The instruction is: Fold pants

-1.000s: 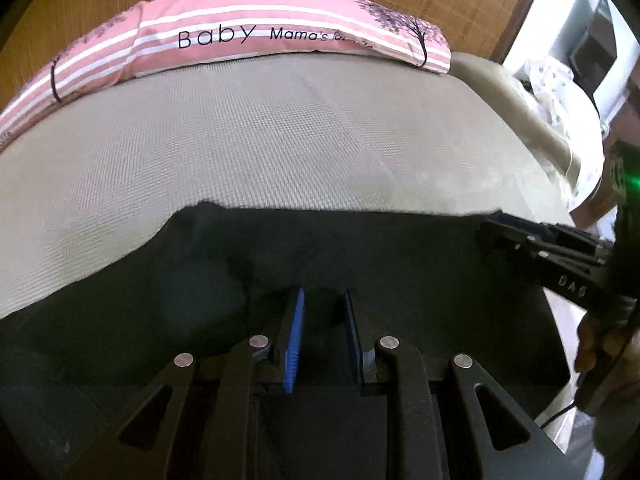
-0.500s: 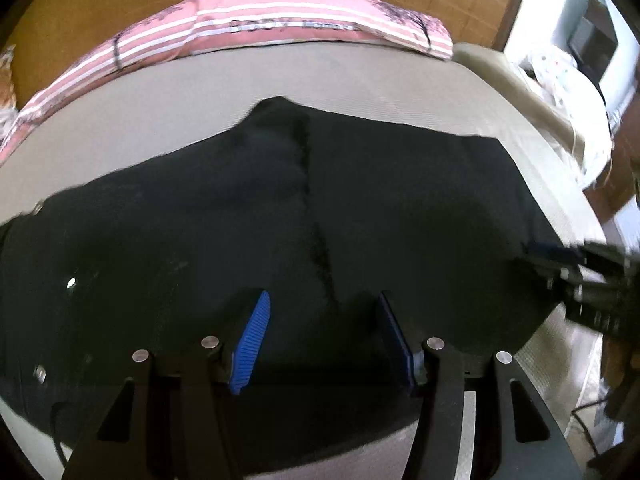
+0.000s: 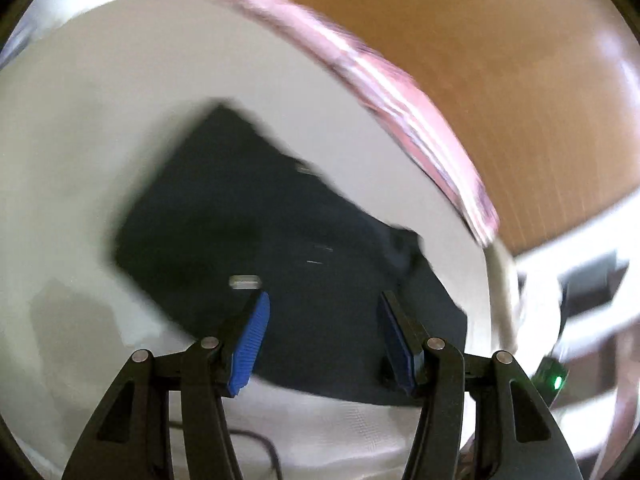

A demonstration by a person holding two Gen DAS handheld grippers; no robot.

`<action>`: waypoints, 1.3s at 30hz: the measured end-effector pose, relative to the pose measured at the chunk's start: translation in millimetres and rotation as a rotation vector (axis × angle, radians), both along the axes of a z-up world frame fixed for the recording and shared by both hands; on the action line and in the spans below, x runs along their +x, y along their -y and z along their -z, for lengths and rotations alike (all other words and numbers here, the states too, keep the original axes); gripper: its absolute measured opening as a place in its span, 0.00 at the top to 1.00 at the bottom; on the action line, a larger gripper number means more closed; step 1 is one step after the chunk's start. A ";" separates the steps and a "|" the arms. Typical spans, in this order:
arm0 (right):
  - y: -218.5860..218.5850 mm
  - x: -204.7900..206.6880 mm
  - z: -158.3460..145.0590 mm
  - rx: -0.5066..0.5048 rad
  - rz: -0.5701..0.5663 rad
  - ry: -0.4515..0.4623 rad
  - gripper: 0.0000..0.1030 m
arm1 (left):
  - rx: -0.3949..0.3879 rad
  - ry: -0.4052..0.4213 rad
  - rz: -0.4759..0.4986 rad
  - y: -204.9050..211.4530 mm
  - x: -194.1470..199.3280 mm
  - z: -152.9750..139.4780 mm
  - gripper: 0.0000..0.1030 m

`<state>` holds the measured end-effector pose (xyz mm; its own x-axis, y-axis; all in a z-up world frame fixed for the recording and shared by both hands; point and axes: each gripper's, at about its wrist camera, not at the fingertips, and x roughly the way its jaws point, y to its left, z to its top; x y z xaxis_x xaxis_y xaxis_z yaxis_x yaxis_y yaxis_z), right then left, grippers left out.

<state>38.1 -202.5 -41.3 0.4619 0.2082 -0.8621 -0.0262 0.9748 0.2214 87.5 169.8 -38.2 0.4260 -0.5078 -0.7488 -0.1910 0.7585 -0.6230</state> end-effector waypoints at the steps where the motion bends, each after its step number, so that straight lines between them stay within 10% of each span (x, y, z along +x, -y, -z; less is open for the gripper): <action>1: -2.9 2.4 -0.1 0.010 -0.004 0.000 0.37 | 0.003 -0.024 -0.042 -16.3 -4.0 4.2 0.45; 11: -14.1 11.5 7.3 0.051 -0.016 -0.027 0.37 | -0.046 -0.232 -0.182 -53.6 -11.6 59.3 0.45; 28: -40.5 35.6 29.4 0.104 -0.039 -0.078 0.37 | -0.239 -0.014 -0.320 -71.9 0.2 83.2 0.45; 39: -35.4 34.2 23.7 0.100 -0.026 -0.063 0.37 | -0.006 0.054 -0.216 -44.4 21.4 43.3 0.75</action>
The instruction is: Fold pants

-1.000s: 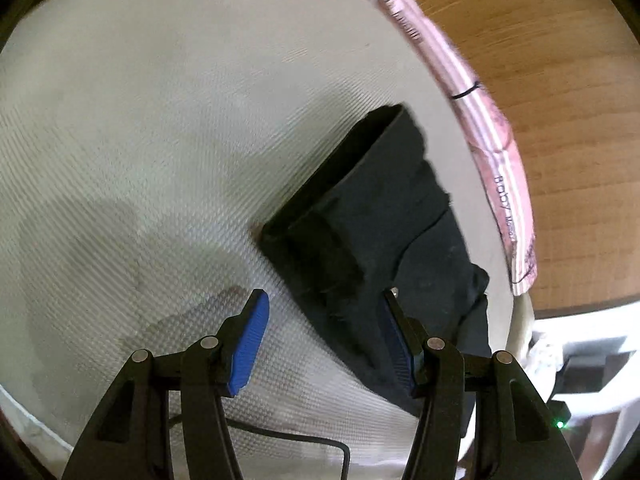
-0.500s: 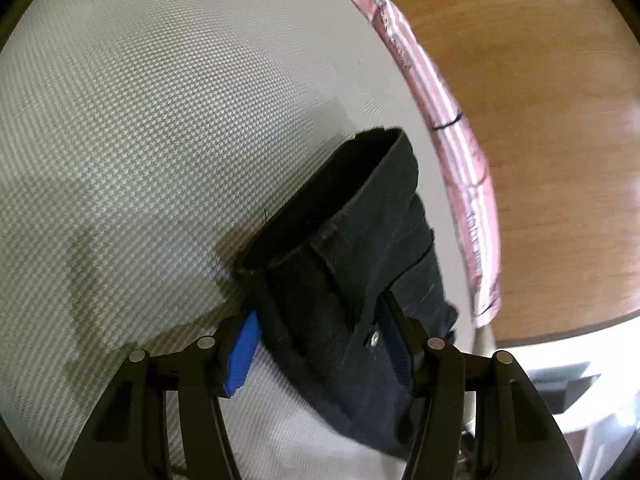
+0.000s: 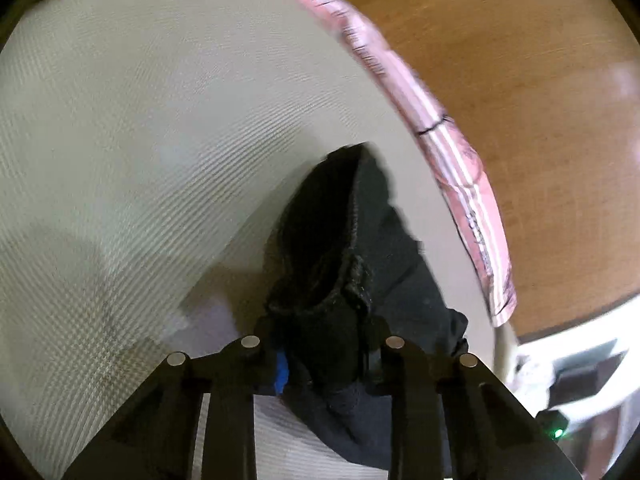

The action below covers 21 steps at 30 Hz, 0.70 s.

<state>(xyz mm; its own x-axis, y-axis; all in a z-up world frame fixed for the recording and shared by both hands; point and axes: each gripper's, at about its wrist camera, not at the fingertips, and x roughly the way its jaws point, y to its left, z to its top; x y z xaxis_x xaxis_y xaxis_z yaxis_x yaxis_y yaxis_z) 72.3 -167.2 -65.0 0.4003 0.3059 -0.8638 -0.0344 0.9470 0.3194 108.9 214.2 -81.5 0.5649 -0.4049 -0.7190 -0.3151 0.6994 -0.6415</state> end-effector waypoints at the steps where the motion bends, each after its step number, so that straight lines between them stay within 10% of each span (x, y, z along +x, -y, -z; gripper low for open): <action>1: 3.8 -0.1 -2.3 0.000 0.010 0.004 0.37 | 0.020 0.024 0.021 7.7 1.8 -11.5 0.75; 10: 84.4 -20.2 -28.5 0.041 0.181 0.064 0.37 | 0.098 0.234 0.296 129.0 30.1 -111.1 0.75; 21: 175.3 -63.8 -36.1 0.050 0.362 0.095 0.37 | 0.106 0.244 0.695 311.1 25.5 -103.2 0.76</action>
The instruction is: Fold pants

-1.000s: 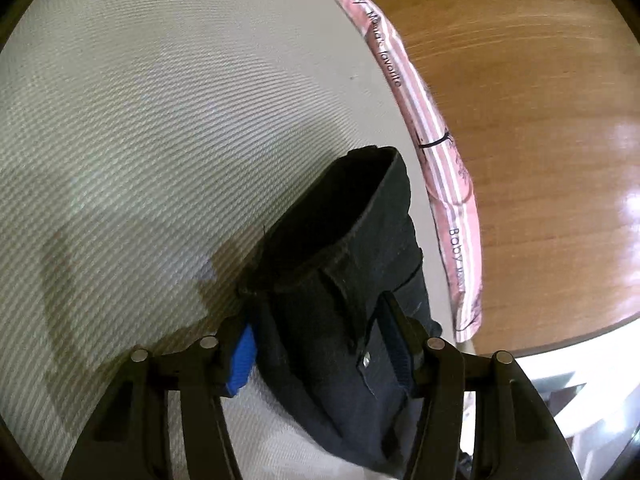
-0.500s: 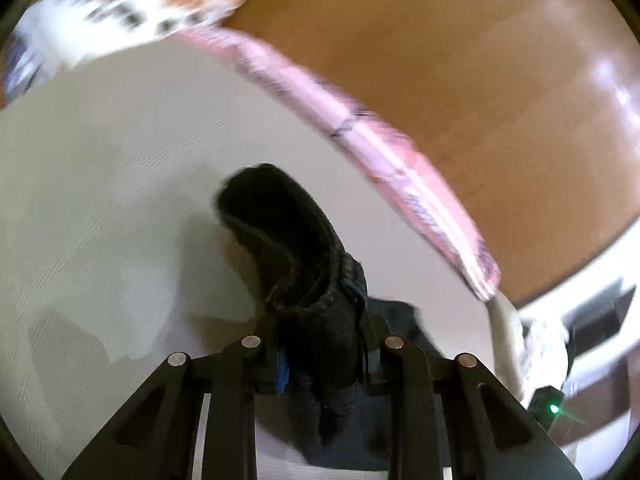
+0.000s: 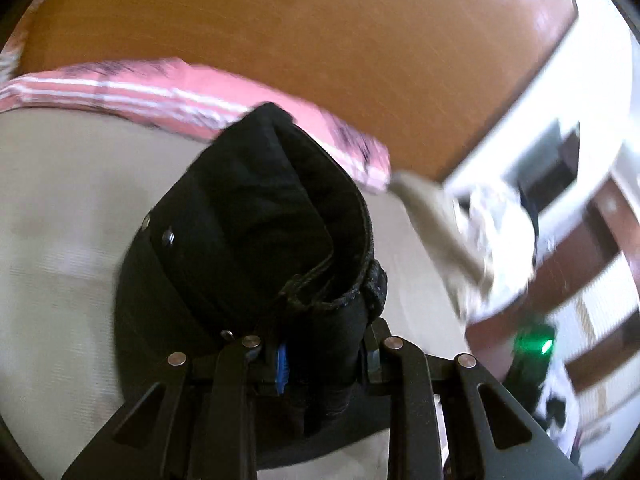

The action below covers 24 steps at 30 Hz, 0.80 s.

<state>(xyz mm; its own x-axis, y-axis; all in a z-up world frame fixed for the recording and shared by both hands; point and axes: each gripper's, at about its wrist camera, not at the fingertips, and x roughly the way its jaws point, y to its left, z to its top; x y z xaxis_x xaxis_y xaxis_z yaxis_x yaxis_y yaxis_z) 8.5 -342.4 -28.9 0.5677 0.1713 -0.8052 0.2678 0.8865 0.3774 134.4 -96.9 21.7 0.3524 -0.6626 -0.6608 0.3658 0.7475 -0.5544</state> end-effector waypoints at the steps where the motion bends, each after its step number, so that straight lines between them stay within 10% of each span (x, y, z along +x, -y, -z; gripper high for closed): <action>1: 4.5 -2.7 0.4 0.002 0.009 0.001 0.37 | 0.031 -0.008 0.044 17.7 -4.6 9.2 0.76; 11: 34.5 -5.6 12.1 0.041 0.017 -0.012 0.37 | 0.320 0.037 0.258 96.0 -51.2 87.4 0.70; 19: 26.0 19.7 34.4 0.251 -0.111 -0.018 0.37 | 0.224 0.008 0.336 82.5 -54.7 48.3 0.51; 24: 16.6 43.2 61.1 0.312 -0.190 -0.074 0.37 | 0.235 0.063 0.222 39.4 -40.3 30.0 0.45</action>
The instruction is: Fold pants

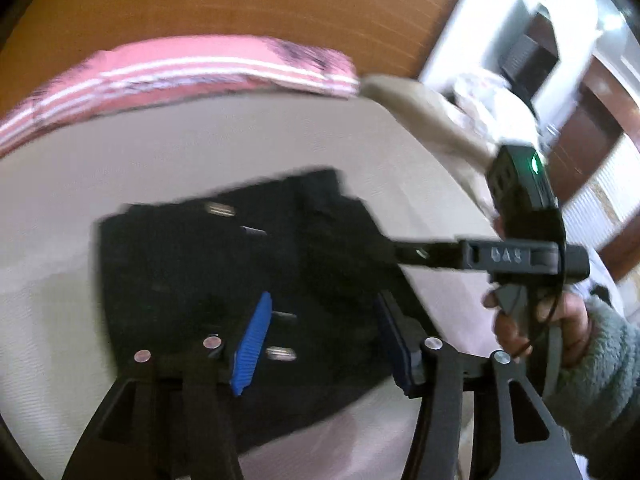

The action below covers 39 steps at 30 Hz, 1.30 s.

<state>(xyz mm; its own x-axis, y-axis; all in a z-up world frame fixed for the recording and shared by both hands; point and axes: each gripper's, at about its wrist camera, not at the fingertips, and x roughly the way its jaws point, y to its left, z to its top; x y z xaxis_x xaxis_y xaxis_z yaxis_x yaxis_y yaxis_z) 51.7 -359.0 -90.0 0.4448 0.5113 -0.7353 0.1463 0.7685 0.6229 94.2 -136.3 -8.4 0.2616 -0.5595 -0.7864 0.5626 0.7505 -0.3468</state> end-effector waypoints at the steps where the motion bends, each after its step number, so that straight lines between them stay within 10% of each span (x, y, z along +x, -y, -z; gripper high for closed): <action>1: -0.4 3.2 3.2 0.009 -0.005 -0.007 0.37 | 0.019 0.010 -0.043 -10.3 6.9 1.1 0.45; 8: -2.0 27.9 18.7 0.020 -0.059 -0.022 0.42 | 0.142 -0.021 -0.225 -56.7 34.8 33.2 0.45; 18: -8.8 50.4 29.0 0.113 -0.110 0.035 0.45 | 0.194 -0.041 -0.212 -55.3 29.9 55.9 0.42; 24: -29.7 48.7 24.7 0.132 -0.184 0.049 0.67 | 0.194 -0.046 -0.211 -55.2 32.2 63.1 0.39; 39: -26.5 47.0 35.3 0.145 -0.113 0.013 0.66 | 0.225 -0.028 -0.225 -54.0 34.4 71.0 0.28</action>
